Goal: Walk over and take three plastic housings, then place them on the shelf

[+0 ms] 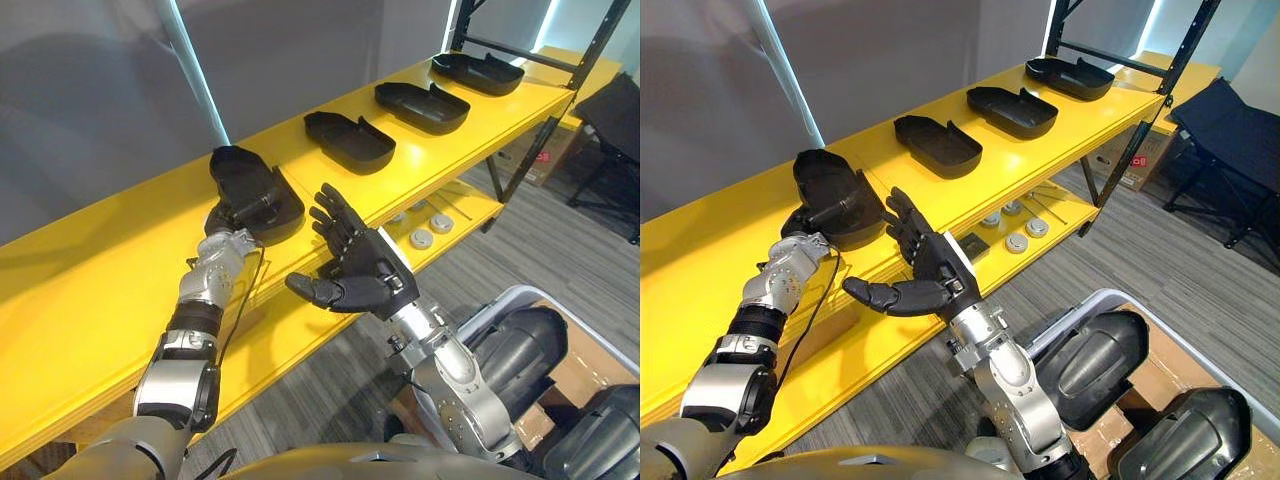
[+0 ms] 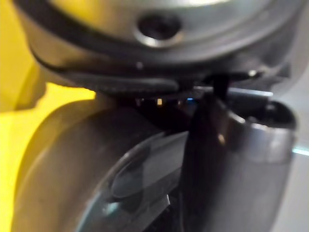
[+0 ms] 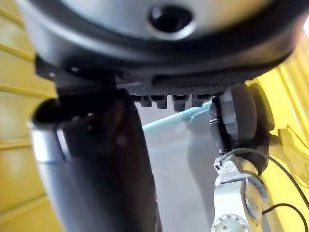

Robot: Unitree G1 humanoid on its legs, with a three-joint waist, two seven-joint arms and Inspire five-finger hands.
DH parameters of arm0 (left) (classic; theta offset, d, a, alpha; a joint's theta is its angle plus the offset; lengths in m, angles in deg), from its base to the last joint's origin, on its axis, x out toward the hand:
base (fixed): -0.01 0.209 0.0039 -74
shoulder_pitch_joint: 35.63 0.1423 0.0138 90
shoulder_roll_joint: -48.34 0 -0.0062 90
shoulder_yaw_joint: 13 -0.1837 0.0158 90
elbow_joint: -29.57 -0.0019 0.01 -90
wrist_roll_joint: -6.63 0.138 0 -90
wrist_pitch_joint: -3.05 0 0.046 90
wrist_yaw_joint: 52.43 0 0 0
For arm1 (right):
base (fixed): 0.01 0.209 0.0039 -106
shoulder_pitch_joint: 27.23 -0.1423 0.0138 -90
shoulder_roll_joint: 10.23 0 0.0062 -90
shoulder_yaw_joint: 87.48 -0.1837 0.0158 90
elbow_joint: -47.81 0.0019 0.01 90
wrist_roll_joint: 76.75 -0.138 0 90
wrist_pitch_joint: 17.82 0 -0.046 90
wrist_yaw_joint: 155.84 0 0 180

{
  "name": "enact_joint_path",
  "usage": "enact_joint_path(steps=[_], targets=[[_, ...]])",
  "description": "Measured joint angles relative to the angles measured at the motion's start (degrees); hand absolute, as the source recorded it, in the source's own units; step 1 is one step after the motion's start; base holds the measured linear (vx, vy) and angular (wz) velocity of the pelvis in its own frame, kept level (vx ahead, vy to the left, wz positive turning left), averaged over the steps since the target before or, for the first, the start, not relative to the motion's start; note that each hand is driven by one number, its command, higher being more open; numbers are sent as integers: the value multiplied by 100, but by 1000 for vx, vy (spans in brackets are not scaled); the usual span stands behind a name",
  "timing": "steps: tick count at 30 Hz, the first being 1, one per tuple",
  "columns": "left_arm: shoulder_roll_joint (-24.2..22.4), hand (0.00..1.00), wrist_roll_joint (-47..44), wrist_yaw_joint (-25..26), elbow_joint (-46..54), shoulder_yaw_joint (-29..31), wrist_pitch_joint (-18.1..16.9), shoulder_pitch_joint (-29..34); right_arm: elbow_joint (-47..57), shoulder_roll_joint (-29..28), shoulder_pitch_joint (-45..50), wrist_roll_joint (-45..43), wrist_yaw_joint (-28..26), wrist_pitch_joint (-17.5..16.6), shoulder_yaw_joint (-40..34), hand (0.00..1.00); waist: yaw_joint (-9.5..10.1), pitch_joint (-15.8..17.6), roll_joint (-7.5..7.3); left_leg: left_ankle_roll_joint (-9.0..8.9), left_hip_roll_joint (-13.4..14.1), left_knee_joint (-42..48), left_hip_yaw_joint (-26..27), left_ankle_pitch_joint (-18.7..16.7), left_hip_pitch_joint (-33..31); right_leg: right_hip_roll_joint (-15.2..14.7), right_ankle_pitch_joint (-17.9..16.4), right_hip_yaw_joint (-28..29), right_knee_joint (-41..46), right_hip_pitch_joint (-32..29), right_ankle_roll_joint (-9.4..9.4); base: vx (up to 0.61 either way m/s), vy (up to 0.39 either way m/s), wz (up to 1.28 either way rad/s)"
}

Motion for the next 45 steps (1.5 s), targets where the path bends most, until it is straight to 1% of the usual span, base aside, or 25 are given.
enact_joint_path(steps=[4,8,10,11,12,13,17,20,22,24,31,36,39,41,42,43,45], targets=[[30,100,4,81,-15,5,5,-82,0,66,0,0,16,11,19,100,2,42,-16,-9,2,-38,6,52,-8,15,16,5,3,-40,2,0,0,0],[71,100,124,202,-107,24,81,-236,1,69,-2,-47,36,11,24,100,7,121,-37,-2,-3,-112,4,118,-3,24,34,2,3,-61,0,0,0,0],[111,100,546,251,-113,64,208,-329,1,70,-3,-53,57,11,110,100,-21,146,-40,-4,0,-136,1,141,-1,33,40,0,-1,-63,-6,0,0,0],[182,100,938,333,-176,125,331,-444,1,70,-5,-53,66,11,186,100,-67,152,-50,-7,6,-172,1,166,5,49,44,-2,-9,-66,-11,0,0,0],[240,100,1079,386,-214,148,394,-489,1,70,-6,-53,66,10,225,100,-95,154,-53,-10,8,-201,1,183,10,59,46,-3,-12,-73,-12,0,0,0],[414,100,1385,422,-303,251,544,-575,1,72,-4,-54,75,10,329,100,-160,162,-58,-11,22,-219,2,198,8,77,53,-7,-19,-84,-23,0,0,0],[915,100,2183,390,-492,549,1043,-757,1,101,-1,-53,151,10,565,100,-188,178,-36,-21,44,-229,0,215,21,102,67,-22,-23,-84,-43,29,-7,1],[1091,100,2275,244,-552,681,1174,-782,1,101,16,-53,180,7,655,100,-184,179,-35,-21,33,-282,-12,215,51,97,67,-44,-23,-67,-44,37,9,4],[1101,100,2286,132,-552,680,1228,-804,1,100,23,-52,185,6,700,100,-157,179,-36,-21,20,-310,-18,215,82,88,67,-60,-23,-46,-44,20,17,4],[1101,100,2302,135,-552,678,1276,-844,1,99,26,-50,226,6,815,100,-154,178,-36,-18,14,-318,-48,212,86,80,66,-98,-26,-27,-45,2,9,6],[1100,100,2280,151,-552,603,1207,-846,-3,97,152,-42,408,-32,946,100,-165,175,-33,-18,21,-314,-113,215,119,74,60,-177,-43,52,-54,-9,-3,4],[1107,100,2248,263,-484,527,952,-847,-105,95,266,-24,547,-34,918,100,-152,157,-22,-20,19,-325,-146,218,208,69,47,-225,-45,161,-73,-9,1,3],[1171,100,2175,296,-168,397,791,-844,-124,92,291,19,574,-34,835,100,-112,155,-21,-22,18,-338,-209,243,199,59,41,-302,-47,184,-84,-12,-1,11],[1277,100,1979,311,204,397,662,-803,-124,92,336,16,596,-34,697,100,-80,152,-20,-23,20,-348,-276,258,199,57,39,-368,-62,220,-86,-2,-7,14],[1327,100,1853,327,630,415,492,-625,-124,92,387,17,655,-34,550,100,-56,128,-16,-22,19,-350,-306,260,190,53,39,-408,-83,240,-86,5,-5,12],[1350,100,1769,339,900,432,398,-479,-124,92,419,18,691,-35,456,100,-41,107,-14,-22,19,-350,-317,260,189,52,39,-424,-96,251,-86,16,-4,14],[1390,100,1555,435,1974,575,98,265,-123,97,521,22,846,-44,-30,100,9,-17,-5,-24,22,-350,-394,255,191,51,39,-527,-159,334,-86,32,-4,16]])
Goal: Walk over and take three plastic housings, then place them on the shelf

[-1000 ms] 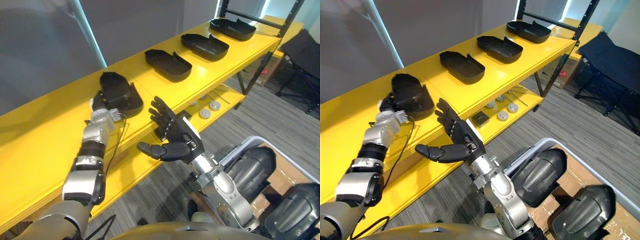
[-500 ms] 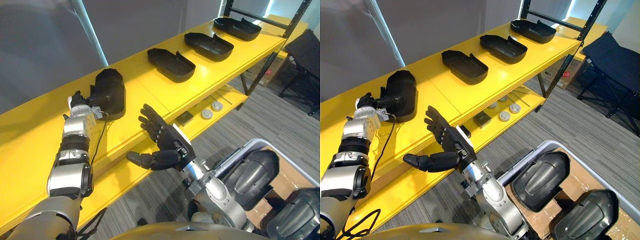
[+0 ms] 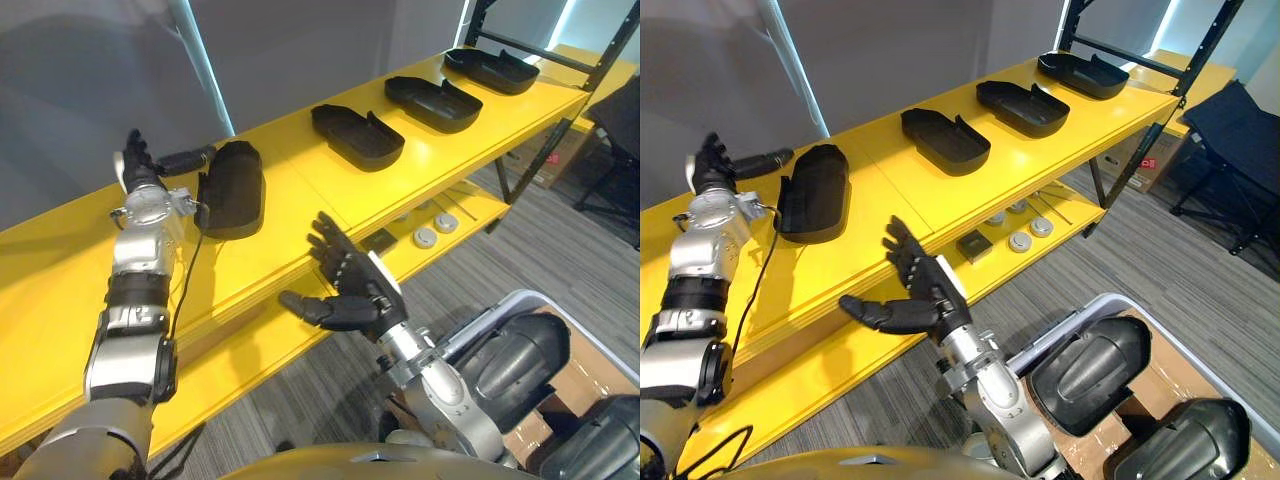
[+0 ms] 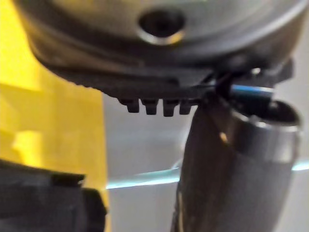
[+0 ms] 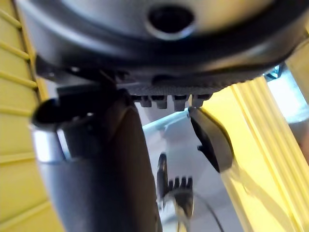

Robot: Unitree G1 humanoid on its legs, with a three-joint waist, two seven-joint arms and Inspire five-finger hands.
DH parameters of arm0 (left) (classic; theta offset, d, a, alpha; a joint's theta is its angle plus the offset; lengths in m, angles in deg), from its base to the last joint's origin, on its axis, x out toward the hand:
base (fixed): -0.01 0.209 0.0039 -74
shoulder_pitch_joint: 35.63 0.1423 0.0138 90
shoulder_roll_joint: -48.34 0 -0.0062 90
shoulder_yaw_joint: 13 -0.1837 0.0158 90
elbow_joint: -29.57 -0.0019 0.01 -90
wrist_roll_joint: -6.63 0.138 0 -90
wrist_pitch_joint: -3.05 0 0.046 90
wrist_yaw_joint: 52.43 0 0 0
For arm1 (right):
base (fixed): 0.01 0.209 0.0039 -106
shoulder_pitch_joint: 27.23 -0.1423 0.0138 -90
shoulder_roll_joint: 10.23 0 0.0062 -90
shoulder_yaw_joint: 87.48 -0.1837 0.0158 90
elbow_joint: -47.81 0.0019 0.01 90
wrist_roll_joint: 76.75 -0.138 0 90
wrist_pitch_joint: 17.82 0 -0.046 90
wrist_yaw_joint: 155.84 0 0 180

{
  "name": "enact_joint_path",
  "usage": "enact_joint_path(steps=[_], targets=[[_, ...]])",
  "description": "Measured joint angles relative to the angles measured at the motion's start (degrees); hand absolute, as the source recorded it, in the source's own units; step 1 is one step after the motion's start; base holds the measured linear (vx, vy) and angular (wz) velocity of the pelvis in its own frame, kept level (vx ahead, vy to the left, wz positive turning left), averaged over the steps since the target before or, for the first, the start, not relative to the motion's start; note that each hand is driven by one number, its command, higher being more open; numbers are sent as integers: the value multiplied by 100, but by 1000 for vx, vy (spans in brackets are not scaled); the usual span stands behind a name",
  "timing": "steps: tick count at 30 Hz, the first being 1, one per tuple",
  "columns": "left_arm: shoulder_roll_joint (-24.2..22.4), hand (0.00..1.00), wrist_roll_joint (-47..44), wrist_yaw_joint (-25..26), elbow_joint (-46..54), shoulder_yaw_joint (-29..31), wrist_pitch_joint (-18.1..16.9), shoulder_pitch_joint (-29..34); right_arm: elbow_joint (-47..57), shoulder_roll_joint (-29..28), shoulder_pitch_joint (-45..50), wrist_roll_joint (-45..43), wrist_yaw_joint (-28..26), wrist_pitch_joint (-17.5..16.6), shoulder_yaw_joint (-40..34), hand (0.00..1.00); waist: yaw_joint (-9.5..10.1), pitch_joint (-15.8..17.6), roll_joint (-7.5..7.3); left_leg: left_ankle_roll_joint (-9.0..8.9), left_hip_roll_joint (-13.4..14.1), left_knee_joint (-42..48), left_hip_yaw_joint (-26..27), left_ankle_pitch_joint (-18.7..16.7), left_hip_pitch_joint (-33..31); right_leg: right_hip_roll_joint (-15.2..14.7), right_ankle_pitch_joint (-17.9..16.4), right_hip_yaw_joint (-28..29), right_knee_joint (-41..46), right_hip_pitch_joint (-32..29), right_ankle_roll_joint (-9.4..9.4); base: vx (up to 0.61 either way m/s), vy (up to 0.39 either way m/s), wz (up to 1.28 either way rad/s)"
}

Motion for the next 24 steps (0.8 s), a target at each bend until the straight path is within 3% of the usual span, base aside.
enact_joint_path(steps=[3,5,7,10,11,12,18,24], targets=[[-212,100,-6,218,1335,362,-266,1175,3,0,0,155,162,-116,-496,100,29,-111,-9,-7,0,1,-123,-12,-6,1,-1,-147,-79,107,2,39,-11,24],[-995,100,37,436,2836,621,-489,2561,6,-4,-2,222,225,-212,-1046,100,241,-216,-33,-14,-1,24,-282,-24,-53,-3,-4,-298,-100,159,6,21,-6,31],[-1614,100,176,433,3637,670,-637,3534,6,-21,-19,231,232,-219,-1438,100,406,-292,-108,-14,-24,60,-430,-28,-126,-18,-6,-453,-191,226,9,0,-6,38],[-2200,100,265,276,4002,731,-1035,4551,2,-60,-184,443,266,-228,-1819,100,666,-310,-141,-16,-41,114,-671,-9,-214,-34,-40,-653,-196,297,18,-39,-9,42],[-2290,100,258,140,4013,766,-1165,4729,2,-55,-287,454,278,-228,-1861,100,736,-305,-134,-6,-60,145,-733,0,-235,-54,-62,-719,-197,299,28,-71,-3,27],[-2297,100,-230,-1429,4563,918,-2378,4953,-397,-52,-977,548,150,-253,-2573,100,782,-102,-387,46,-112,145,-875,82,-360,-82,-61,-869,-195,287,48,-55,0,11],[-2300,100,-233,-1430,4563,838,-2378,4954,-398,-52,-947,548,146,-254,-2586,100,768,-80,-404,46,-112,149,-888,82,-376,-81,-61,-876,-195,283,48,0,0,1],[-2298,100,-431,-1699,4388,-290,-2429,4962,-896,-26,-1022,621,-97,-250,-2628,100,790,100,-473,62,-115,155,-914,94,-512,-128,-71,-890,-74,155,42,0,0,2]])
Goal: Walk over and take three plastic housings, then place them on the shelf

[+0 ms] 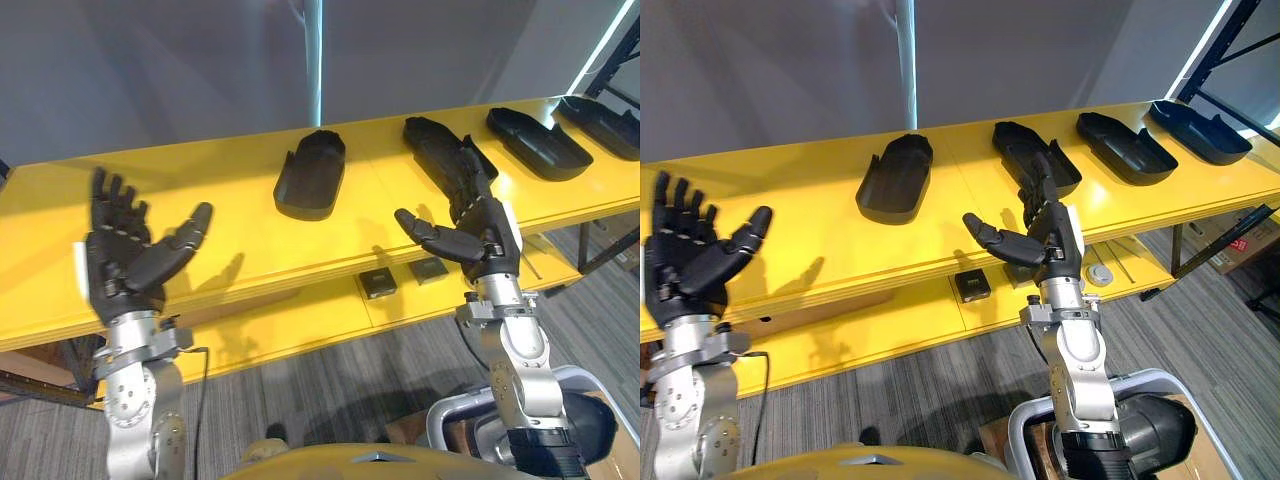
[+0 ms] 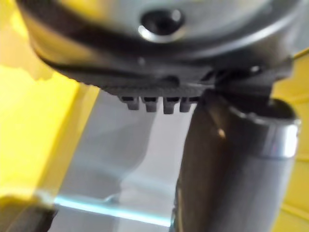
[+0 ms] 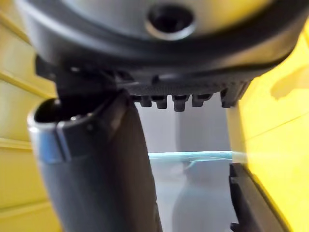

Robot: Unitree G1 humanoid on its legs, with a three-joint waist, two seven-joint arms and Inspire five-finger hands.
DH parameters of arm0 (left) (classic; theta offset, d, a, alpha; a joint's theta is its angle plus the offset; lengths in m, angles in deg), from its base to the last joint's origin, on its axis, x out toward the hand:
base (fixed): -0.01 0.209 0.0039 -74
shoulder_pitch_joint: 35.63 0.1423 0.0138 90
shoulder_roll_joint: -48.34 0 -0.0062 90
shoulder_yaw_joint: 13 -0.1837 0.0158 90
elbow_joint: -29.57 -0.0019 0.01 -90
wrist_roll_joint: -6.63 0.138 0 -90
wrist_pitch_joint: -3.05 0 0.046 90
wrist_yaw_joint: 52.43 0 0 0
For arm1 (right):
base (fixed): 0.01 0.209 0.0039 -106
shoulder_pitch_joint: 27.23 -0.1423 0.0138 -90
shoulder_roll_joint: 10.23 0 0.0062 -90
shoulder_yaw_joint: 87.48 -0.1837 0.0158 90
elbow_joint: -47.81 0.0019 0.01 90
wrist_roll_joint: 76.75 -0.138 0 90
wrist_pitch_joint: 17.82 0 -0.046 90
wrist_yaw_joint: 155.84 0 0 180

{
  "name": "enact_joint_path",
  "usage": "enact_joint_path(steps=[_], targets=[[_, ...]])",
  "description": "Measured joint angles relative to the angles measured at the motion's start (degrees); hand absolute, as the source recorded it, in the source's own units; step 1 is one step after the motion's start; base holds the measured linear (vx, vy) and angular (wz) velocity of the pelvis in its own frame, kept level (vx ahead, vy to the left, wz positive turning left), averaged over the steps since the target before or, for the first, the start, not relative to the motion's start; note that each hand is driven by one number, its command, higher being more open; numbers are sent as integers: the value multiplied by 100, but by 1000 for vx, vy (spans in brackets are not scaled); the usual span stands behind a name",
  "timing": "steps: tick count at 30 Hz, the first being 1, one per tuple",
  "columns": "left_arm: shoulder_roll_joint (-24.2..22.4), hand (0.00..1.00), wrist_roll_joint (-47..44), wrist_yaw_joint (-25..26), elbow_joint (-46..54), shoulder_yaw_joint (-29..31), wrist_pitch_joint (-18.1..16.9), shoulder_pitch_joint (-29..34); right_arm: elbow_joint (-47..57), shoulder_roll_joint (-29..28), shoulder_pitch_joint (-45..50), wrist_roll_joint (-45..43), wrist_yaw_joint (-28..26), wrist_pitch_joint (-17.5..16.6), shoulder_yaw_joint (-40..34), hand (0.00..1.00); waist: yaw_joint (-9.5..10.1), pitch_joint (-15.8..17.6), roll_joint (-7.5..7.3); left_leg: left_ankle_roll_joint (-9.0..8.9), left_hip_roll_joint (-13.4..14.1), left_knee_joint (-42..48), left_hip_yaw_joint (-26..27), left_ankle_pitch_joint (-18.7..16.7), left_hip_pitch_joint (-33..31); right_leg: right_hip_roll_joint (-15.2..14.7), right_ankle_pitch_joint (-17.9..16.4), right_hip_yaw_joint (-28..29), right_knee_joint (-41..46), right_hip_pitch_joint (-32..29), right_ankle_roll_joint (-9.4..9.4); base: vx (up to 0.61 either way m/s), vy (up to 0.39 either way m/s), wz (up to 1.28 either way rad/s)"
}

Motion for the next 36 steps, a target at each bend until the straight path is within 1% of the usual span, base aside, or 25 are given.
enact_joint_path(steps=[4,5,9,11,12,15,16,17,18,20,23,24,25,27,29,32,34,36], targets=[[79,100,-3,-484,-467,-825,1,-115,-796,267,-542,323,15,69,5,100,-34,158,7,44,-24,23,-39,54,-225,-36,-1,7,143,-250,-2,-11,5,4],[129,100,-3,-630,-600,-923,4,-173,-890,310,-678,501,43,102,4,100,-37,212,24,42,-27,26,-51,68,-253,-40,-1,7,178,-284,-2,-17,6,8],[301,100,7,-669,-673,-957,39,-391,-891,315,-788,706,96,102,13,100,-36,273,46,49,-18,45,-52,59,-254,-54,-1,56,237,-291,-3,4,3,2],[423,100,58,-589,-676,-930,34,-570,-865,315,-808,733,123,98,26,100,-12,284,52,41,-4,104,-2,3,-254,-54,-1,163,298,-312,-3,9,16,-10],[482,100,95,-532,-679,-879,-4,-674,-740,314,-780,732,121,98,50,100,-15,290,62,49,7,116,51,-40,-249,-61,-1,228,347,-343,-3,-4,32,-22],[592,100,590,-213,-717,-779,-32,-890,-207,312,-534,730,1,42,55,100,-59,293,67,39,46,233,289,-202,-237,-89,-4,392,393,-373,-2,1,28,-21],[603,100,785,-72,-744,-745,-47,-947,61,311,-383,729,-65,12,54,100,-114,294,71,38,100,294,513,-246,-214,-92,-4,468,411,-373,-1,14,20,-22],[636,100,1095,154,-800,-733,-101,-989,310,310,-233,727,-144,-56,52,100,-190,294,70,36,119,310,629,-261,-187,-95,-4,509,416,-374,-1,14,16,-22],[651,100,1222,258,-858,-732,-143,-1026,409,310,-148,726,-184,-111,39,100,-210,294,70,35,121,312,668,-272,-176,-97,-4,548,416,-383,0,11,17,-24],[673,100,1514,691,-914,-716,-151,-1143,779,266,156,724,-316,-263,9,100,-315,294,69,27,132,318,849,-304,-175,-101,-5,677,416,-469,0,6,12,-28],[673,100,1752,985,-948,-697,-150,-1350,956,172,491,706,-406,-347,-66,100,-406,293,71,12,190,395,1072,-356,-166,-89,-4,778,417,-502,1,19,-4,-20],[673,100,1841,1025,-964,-692,-150,-1391,974,171,545,704,-431,-347,-74,100,-418,292,72,7,204,421,1105,-375,-163,-84,-4,796,419,-501,1,21,-5,-15],[684,100,1831,1038,-1023,-680,-150,-1482,984,162,601,658,-480,-347,-73,100,-471,288,76,16,220,468,1133,-397,-162,-77,-4,817,424,-501,1,16,-5,-14],[689,100,1831,1033,-1292,-683,-134,-1700,1031,150,686,592,-550,-347,-79,100,-483,279,92,-15,238,509,1191,-440,-148,-67,-4,878,424,-502,1,13,-4,-16],[705,100,1847,1230,-1671,-686,5,-1887,1200,149,807,487,-733,-347,-69,100,-488,265,116,-37,291,526,1398,-472,-71,-48,-4,962,438,-499,1,7,-5,-20],[827,100,1956,1633,-2429,-645,284,-2156,1488,150,905,416,-929,-354,-57,100,-634,254,132,-42,359,630,1601,-529,-60,-41,-4,1028,453,-505,0,-2,-8,-12],[836,100,1975,1748,-2857,-537,405,-2286,1565,151,987,367,-972,-374,-60,100,-667,252,132,-47,364,668,1675,-562,-60,-42,-4,1100,455,-535,0,-9,1,-17],[862,100,1975,1911,-3153,-466,591,-2367,1565,151,1086,225,-1008,-372,-53,100,-752,250,137,-65,384,712,1743,-597,-60,-38,-4,1140,457,-549,0,-2,-4,-10]])
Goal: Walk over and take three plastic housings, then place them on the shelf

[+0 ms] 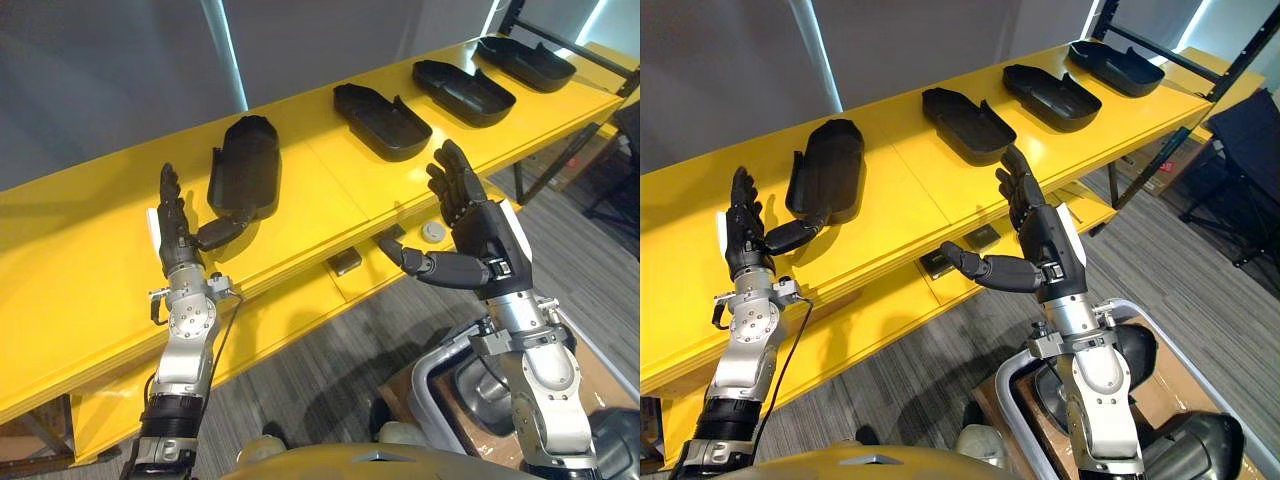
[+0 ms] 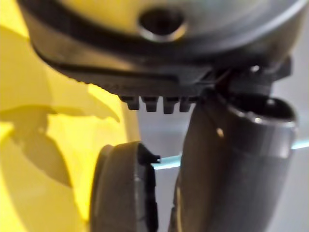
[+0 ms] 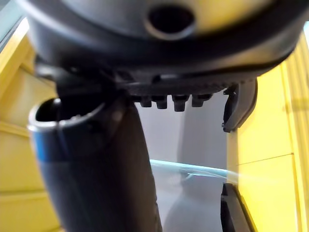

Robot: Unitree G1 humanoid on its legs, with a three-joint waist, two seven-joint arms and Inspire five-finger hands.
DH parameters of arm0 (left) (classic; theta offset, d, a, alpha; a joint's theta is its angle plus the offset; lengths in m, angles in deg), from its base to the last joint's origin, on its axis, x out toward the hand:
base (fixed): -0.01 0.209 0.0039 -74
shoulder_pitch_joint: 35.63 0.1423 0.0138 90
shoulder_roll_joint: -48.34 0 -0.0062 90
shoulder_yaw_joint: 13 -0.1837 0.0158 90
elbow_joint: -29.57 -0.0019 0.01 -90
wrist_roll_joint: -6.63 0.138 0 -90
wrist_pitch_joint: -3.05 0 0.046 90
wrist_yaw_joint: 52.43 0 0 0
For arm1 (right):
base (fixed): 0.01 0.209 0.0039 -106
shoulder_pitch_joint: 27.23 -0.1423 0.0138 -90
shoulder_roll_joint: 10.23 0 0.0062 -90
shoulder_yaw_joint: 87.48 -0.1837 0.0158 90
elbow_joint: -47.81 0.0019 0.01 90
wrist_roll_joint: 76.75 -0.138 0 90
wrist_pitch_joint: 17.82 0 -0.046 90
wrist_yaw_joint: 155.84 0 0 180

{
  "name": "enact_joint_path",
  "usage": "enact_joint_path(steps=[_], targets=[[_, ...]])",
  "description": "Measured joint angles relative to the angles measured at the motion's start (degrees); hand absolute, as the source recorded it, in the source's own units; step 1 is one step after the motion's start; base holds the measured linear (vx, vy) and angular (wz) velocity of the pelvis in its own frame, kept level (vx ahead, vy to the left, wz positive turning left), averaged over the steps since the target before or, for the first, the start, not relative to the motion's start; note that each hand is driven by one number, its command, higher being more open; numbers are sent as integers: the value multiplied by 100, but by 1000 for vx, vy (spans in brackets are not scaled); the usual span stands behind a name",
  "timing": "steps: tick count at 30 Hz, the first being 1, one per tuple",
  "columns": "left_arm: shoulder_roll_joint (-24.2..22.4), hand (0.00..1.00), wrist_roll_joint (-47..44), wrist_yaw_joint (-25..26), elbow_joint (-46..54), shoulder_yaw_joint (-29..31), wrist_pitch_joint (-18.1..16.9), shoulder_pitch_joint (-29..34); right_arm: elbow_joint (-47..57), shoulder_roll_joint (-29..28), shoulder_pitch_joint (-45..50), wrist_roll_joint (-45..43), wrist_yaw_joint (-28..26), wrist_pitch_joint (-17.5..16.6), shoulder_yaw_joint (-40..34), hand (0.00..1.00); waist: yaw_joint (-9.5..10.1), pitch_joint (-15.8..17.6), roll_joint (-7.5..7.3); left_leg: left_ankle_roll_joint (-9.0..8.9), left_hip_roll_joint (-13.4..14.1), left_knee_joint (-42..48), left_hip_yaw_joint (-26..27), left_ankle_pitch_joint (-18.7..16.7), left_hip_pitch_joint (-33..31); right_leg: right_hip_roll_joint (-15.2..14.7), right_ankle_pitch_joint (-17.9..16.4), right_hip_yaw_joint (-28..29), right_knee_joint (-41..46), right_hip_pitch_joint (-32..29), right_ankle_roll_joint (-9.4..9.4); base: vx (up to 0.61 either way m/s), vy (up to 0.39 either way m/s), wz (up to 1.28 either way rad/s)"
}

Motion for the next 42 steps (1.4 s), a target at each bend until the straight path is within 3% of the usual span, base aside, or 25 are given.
enact_joint_path(steps=[10,13,18,24,32,42], targets=[[219,100,-22,456,-487,358,135,-680,-1,14,152,-195,-82,-1,13,100,-65,-2,4,-12,40,146,132,-67,-64,17,1,153,49,-122,-2,-4,-6,-7],[219,100,-671,63,-487,399,117,-690,-1,15,152,-193,-62,-1,13,100,-72,-23,36,-5,32,189,130,-71,-133,4,2,187,52,-167,-3,0,0,0],[198,100,-2138,-1207,-489,258,145,-664,-1,29,132,-190,-63,-1,14,100,-45,-27,43,2,20,191,112,-38,-136,0,3,222,53,-171,-3,0,0,0],[230,100,-2876,-2073,-873,153,123,-664,-1,116,132,-190,-72,1,12,100,-59,-82,132,8,13,173,105,-20,-97,-5,3,226,53,-134,-4,-37,-12,1],[414,100,-3442,-2757,-1213,153,115,-663,-9,181,137,-191,-84,1,18,100,-61,-113,180,4,-8,-18,180,45,-7,-4,3,235,51,-126,-4,-46,-17,0],[434,100,-3555,-2946,-1174,88,130,-592,-41,340,136,-186,-66,2,166,100,-48,-113,181,16,-88,-307,172,273,95,-10,3,217,51,-125,-3,0,0,0]])
